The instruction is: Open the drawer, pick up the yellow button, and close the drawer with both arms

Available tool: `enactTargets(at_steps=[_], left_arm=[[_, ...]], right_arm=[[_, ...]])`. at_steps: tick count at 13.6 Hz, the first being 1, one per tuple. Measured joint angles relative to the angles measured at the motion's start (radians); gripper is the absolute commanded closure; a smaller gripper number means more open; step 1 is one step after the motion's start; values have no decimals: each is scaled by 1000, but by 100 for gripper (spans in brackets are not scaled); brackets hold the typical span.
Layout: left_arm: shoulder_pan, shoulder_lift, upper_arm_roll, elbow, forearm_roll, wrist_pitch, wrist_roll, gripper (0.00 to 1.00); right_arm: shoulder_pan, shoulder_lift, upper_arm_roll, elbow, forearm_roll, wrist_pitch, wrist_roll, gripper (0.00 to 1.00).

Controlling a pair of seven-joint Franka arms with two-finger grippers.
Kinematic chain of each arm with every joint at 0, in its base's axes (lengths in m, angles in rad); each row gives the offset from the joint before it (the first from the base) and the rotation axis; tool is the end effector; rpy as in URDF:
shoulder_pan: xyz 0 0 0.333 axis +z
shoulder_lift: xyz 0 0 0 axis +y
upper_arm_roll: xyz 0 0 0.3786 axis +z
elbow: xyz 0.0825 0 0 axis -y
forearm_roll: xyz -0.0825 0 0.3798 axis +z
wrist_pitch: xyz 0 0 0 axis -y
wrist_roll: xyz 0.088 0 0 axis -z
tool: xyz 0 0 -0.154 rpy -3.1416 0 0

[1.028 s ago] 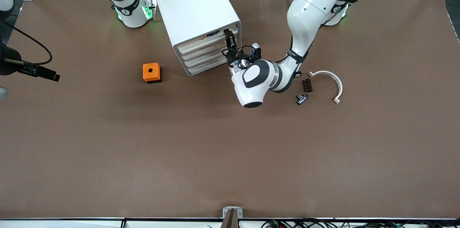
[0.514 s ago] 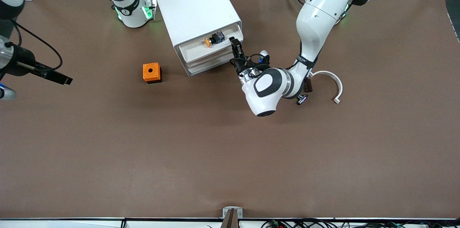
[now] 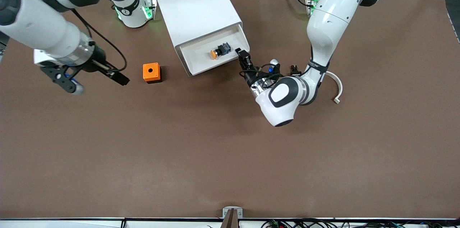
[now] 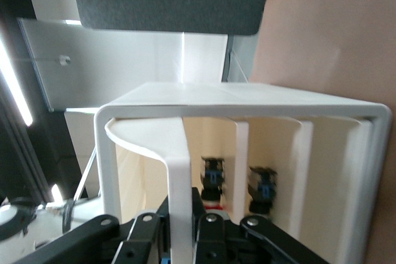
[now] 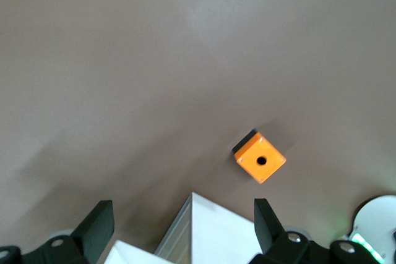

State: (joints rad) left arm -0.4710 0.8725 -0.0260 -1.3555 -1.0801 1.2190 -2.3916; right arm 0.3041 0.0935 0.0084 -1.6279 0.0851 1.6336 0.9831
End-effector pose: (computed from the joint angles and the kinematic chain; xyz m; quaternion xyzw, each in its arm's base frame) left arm 0.5165 -0.4501 0.2664 -0.3723 -0.6504 0.5655 0.3443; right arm 0.5477 0.1900 0.5662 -0.9410 0.3327 0.0607 0.0076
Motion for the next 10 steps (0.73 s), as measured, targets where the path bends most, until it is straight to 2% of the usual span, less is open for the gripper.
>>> enactTargets(at_steps=[3, 4, 5, 6, 7, 8, 10], left_arm=[[47, 0, 0, 3, -4, 21, 5, 91], [52, 0, 0, 4, -4, 24, 7, 88], [53, 0, 0, 4, -4, 26, 10, 76], [53, 0, 0, 4, -6, 36, 13, 61], [53, 0, 0, 4, -6, 39, 15, 32], [53, 1, 1, 3, -6, 51, 17, 0], [52, 9, 2, 1, -6, 67, 19, 0]], right_arm=[[113, -3, 1, -37, 16, 66, 187, 0], [160, -3, 1, -49, 16, 100, 255, 0], [206, -3, 1, -60, 16, 136, 318, 0], [248, -3, 2, -70, 16, 162, 367, 0], [286, -1, 1, -77, 16, 182, 407, 0], [320, 3, 1, -83, 14, 204, 454, 0], [376, 24, 1, -93, 8, 253, 542, 0]])
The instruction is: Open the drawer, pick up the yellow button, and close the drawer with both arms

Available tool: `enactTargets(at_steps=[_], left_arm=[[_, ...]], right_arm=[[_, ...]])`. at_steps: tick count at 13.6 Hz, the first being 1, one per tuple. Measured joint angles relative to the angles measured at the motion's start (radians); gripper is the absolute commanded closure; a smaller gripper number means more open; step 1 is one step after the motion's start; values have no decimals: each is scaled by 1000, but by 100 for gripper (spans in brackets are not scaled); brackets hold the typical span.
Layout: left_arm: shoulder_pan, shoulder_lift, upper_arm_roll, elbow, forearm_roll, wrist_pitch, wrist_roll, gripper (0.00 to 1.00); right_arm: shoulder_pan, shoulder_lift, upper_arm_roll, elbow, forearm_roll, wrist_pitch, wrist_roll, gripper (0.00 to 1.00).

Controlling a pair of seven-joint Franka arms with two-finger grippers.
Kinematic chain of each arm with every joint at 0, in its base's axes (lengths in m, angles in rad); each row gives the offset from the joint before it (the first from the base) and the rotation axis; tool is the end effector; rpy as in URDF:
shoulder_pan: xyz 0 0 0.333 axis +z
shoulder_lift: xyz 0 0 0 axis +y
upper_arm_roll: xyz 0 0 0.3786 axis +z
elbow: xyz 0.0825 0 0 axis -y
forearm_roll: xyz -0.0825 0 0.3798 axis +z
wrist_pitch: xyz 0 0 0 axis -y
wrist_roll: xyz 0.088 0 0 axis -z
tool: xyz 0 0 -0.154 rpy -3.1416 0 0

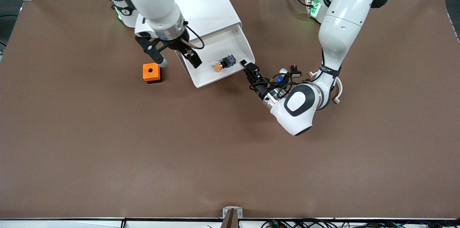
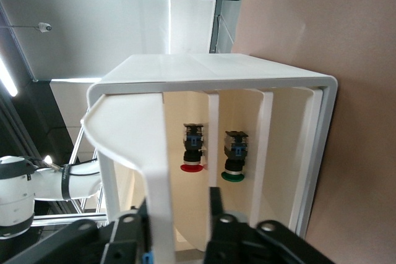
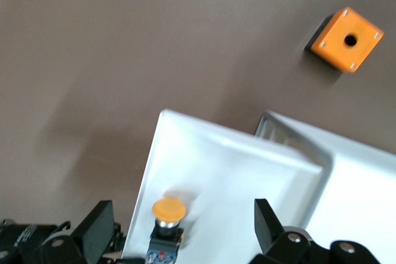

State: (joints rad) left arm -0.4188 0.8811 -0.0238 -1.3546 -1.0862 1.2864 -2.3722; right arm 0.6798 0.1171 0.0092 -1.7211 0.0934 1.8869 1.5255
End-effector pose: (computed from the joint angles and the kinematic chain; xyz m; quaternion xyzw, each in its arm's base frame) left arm 0.5497 -0.4246 0.2551 -0.3508 -0.6772 0.5727 0.3007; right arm 0.4638 0.3961 0.5296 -0.9070 0.4179 0.0296 0.0420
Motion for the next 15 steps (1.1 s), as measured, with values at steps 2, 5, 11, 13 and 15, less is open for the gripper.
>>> enactTargets(at_steps=[2, 5, 11, 13, 15], left_arm=[[-1, 12, 0, 0, 0, 10, 11, 0], [7, 14, 4, 5, -29, 20, 77, 0], [94, 11, -58, 48, -50, -32, 286, 0], [109, 10, -65, 74, -50, -63, 357, 0], [114, 10, -65, 104, -50, -88, 460, 0]], right_arm=[[41, 38, 0, -2, -3, 38, 52, 0], [89, 107, -2, 12, -36, 69, 122, 0], [141, 195, -2, 46, -59, 91, 192, 0], [142, 200, -2, 49, -59, 91, 199, 0], [149, 206, -2, 49, -59, 92, 219, 0]])
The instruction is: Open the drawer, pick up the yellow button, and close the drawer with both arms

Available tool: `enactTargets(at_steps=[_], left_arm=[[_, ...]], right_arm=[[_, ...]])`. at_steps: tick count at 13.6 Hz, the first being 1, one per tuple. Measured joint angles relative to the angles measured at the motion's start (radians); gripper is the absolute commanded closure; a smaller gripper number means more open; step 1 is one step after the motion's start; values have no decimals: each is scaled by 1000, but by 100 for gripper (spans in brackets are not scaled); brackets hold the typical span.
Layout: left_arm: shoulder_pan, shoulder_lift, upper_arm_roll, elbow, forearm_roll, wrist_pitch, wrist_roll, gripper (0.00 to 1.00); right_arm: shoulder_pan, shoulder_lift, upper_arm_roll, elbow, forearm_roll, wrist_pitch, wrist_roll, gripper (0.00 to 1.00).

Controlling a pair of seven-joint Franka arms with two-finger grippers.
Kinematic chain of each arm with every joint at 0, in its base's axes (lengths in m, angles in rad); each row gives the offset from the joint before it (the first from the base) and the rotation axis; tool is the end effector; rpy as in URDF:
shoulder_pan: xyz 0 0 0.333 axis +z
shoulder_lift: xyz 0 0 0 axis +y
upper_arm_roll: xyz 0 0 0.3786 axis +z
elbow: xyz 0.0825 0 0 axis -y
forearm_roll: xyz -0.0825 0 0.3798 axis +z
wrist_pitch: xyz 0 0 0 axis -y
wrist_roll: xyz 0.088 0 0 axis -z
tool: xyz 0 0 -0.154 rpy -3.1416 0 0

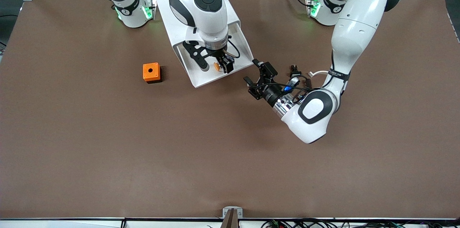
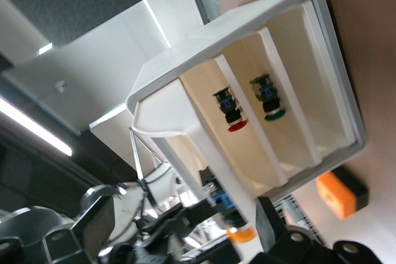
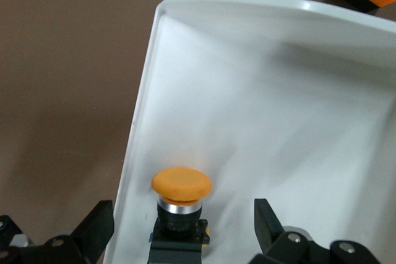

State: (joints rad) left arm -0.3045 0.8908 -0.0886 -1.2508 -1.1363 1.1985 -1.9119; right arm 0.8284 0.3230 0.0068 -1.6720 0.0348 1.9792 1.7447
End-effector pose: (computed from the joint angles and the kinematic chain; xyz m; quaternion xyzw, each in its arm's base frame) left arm 0.5911 -0.3951 0.3073 -0.4951 -0.5412 0.6705 0.1118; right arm 0.4432 0.4946 0.4294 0.8950 -0.4456 -0.0185 0.0029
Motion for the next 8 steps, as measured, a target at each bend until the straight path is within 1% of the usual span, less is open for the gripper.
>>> enactTargets(at_steps=[4, 6, 8], left_arm=[[22, -14, 16, 50, 14, -10, 279, 0], [32, -45, 22, 59, 77, -13, 437, 0], [32, -85, 32, 64, 164, 10, 599, 0]], right_arm=[[16, 8, 0, 0, 1, 8, 17, 0], [18, 8, 0, 1, 1, 9, 19, 0], [22, 9, 0, 2, 1, 10, 25, 0]])
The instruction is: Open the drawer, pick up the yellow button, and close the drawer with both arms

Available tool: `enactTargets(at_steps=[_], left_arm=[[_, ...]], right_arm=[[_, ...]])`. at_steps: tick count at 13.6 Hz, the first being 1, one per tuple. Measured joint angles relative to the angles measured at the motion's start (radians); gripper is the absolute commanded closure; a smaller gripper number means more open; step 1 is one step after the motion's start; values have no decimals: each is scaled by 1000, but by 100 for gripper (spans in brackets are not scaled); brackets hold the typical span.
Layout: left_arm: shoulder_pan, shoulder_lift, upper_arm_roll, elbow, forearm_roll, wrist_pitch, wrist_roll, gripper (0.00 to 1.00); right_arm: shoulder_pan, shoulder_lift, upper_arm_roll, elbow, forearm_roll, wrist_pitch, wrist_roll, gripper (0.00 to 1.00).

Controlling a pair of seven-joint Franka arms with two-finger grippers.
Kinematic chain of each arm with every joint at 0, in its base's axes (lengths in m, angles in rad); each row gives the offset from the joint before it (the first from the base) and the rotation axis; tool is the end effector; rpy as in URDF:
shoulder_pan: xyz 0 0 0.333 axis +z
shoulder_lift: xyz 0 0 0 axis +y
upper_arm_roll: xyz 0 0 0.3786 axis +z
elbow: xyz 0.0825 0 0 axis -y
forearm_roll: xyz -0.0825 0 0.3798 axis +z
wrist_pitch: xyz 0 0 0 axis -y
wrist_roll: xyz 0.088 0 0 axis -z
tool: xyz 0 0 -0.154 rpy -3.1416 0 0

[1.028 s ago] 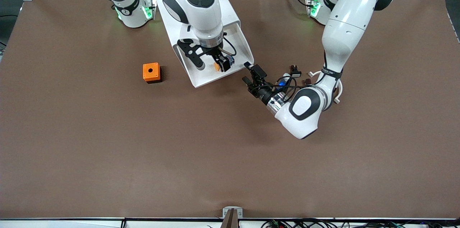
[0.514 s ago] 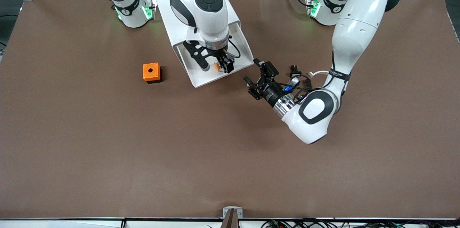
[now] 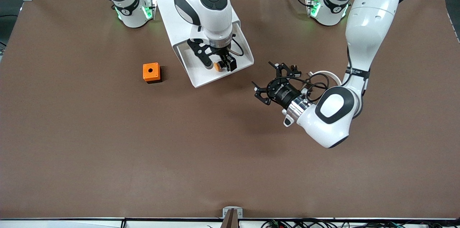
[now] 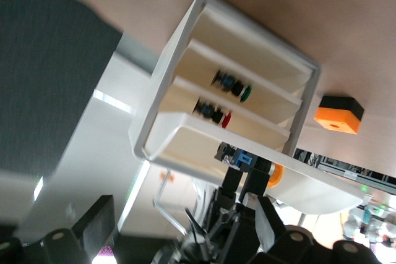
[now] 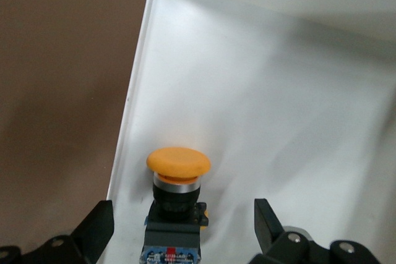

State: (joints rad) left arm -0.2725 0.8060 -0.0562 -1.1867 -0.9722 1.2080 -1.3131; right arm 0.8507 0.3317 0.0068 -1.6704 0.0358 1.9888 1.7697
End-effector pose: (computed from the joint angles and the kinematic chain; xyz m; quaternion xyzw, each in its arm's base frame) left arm 0.6178 -0.3499 0.3604 0.7051 0.3937 -0.5834 0.0872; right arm 0.4338 0.5064 0.4252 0.8943 -0.4471 -0.0185 0.0020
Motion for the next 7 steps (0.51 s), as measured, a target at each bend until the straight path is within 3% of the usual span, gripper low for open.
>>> enactTargets(at_steps=[4, 5, 6, 7], left_arm=[[-14, -99, 2, 4, 205, 197, 248, 0], [-28, -119, 2, 4, 262, 250, 274, 0], [-44, -133, 2, 4, 309, 298, 285, 0], [-63, -142, 2, 4, 356, 341, 291, 0]], right_arm=[[16, 5, 0, 1, 0, 7, 16, 0], [17, 7, 0, 1, 0, 10, 17, 11], [18, 9, 0, 1, 0, 13, 17, 31], [19, 11, 0, 2, 0, 15, 17, 59]])
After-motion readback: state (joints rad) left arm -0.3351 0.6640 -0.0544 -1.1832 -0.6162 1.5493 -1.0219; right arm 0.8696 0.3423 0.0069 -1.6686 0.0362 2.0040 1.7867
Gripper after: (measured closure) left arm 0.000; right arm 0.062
